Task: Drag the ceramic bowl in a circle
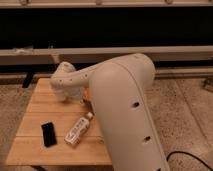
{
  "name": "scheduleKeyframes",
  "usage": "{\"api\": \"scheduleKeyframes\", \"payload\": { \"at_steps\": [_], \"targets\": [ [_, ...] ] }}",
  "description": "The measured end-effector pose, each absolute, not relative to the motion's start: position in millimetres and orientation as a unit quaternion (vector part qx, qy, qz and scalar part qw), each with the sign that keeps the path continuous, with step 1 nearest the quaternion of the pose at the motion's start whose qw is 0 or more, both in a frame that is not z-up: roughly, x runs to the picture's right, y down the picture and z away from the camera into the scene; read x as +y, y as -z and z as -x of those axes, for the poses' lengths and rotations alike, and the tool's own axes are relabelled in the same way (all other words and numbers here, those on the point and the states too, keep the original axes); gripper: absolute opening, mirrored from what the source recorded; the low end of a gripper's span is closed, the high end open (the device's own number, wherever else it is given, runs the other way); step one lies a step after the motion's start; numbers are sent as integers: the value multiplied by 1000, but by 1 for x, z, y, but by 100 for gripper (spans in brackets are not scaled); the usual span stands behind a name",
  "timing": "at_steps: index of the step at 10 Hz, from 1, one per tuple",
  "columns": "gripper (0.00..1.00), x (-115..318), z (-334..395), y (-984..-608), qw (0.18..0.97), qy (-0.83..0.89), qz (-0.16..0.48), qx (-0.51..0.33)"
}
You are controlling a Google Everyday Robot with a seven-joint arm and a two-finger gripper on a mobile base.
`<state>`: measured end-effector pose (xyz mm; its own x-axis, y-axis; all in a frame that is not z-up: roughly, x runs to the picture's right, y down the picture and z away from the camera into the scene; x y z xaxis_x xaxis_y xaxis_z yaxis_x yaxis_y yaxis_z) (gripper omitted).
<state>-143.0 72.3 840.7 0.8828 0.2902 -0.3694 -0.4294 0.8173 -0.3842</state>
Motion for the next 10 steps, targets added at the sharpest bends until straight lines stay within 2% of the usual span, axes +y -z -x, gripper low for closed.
{"api": "scheduleKeyframes", "payload": {
  "at_steps": [8, 10],
  "targets": [
    [0, 51, 97, -851, 942, -206, 221, 145],
    [0, 42, 61, -856, 940, -216, 217, 150]
  ]
}}
